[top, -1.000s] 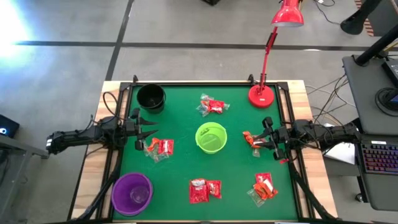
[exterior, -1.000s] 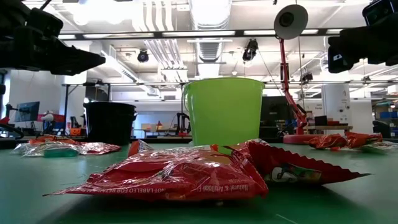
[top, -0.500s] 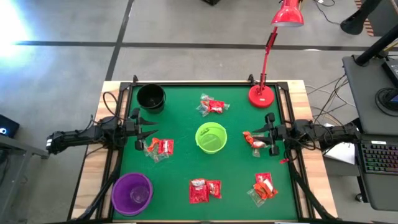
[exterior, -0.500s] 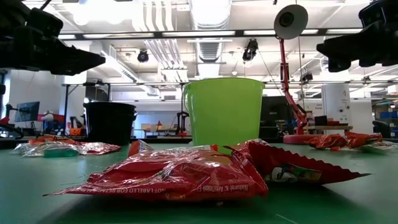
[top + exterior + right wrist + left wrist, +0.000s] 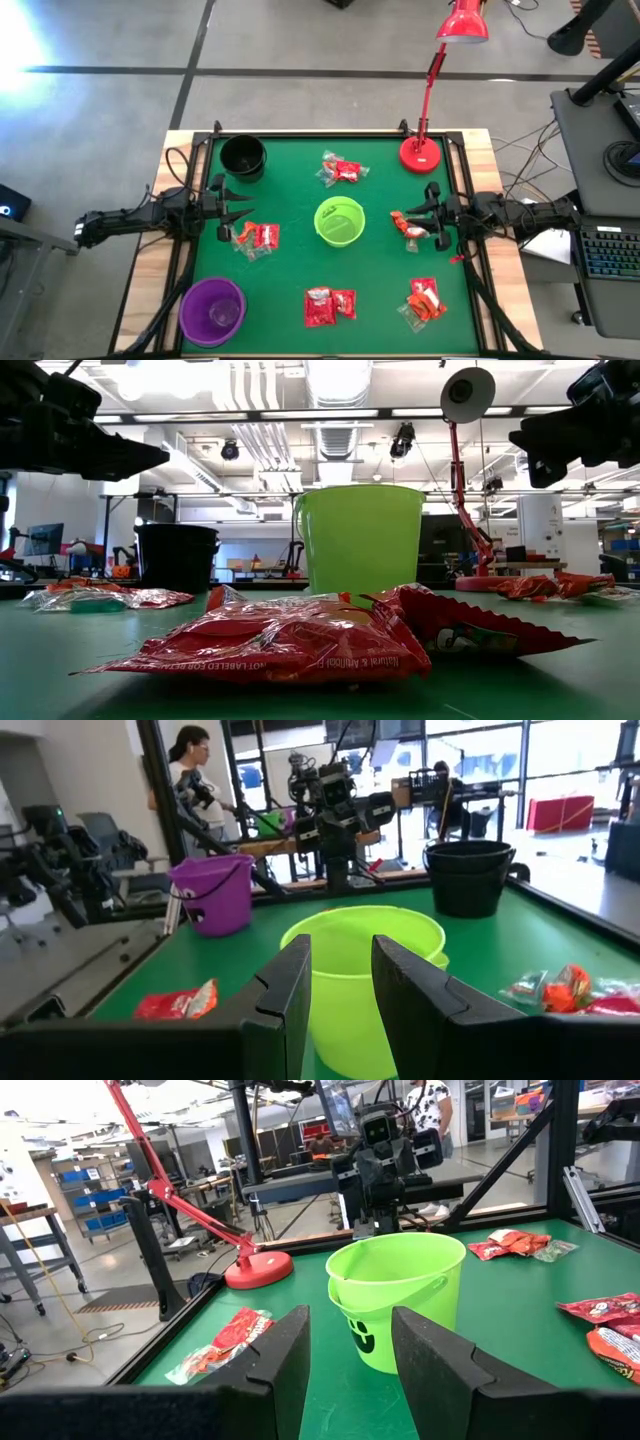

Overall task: Sort candy
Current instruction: Put the orange chocolate into the green bucket

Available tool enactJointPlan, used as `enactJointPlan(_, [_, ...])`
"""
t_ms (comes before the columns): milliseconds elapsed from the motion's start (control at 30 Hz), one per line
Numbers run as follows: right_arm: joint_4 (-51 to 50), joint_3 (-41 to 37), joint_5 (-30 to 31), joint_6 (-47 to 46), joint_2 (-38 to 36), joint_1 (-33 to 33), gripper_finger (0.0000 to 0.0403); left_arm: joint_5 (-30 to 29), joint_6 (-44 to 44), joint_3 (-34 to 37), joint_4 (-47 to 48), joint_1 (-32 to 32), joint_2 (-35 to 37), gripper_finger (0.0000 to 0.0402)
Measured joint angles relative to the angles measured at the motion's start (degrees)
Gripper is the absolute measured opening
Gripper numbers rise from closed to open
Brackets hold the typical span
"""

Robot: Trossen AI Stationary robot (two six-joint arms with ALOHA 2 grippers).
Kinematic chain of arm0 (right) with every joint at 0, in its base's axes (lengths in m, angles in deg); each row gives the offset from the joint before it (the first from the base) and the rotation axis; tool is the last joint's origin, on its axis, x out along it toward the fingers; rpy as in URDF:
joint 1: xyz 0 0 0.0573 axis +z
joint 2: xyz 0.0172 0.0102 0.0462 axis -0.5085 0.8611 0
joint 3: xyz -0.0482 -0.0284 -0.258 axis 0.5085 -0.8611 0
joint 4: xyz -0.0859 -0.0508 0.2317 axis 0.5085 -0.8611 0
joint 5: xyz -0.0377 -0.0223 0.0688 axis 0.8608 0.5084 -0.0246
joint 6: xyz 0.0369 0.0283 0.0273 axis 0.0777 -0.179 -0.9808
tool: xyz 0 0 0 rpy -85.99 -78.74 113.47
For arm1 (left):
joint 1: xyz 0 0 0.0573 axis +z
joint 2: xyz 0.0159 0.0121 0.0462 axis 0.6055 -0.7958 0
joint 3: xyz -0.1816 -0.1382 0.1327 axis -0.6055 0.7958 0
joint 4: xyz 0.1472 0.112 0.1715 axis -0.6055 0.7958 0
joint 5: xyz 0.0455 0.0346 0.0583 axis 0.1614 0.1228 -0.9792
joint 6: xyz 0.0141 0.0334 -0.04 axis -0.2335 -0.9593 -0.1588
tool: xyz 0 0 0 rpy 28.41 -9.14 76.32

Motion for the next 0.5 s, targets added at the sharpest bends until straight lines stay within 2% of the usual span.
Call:
enactJointPlan(167, [-0.01, 0.00, 0.00, -3.67, 0.00, 0.00, 0.0100, 0.00, 0.02, 0.00, 0.00, 0.00, -0.01, 0.0126])
enactJointPlan(333, [-0.01, 0.00, 0.01, -11.31, 0.00, 0.00, 0.0100, 0.02, 0.02, 0.00, 0.00, 0.00, -0.01, 0.0126])
enactJointPlan(500, [-0.01, 0.00, 0.05, -12.92, 0.00, 0.00, 0.0100, 0.01, 0.01, 0.00, 0.00, 0.00, 0.00, 0.0126])
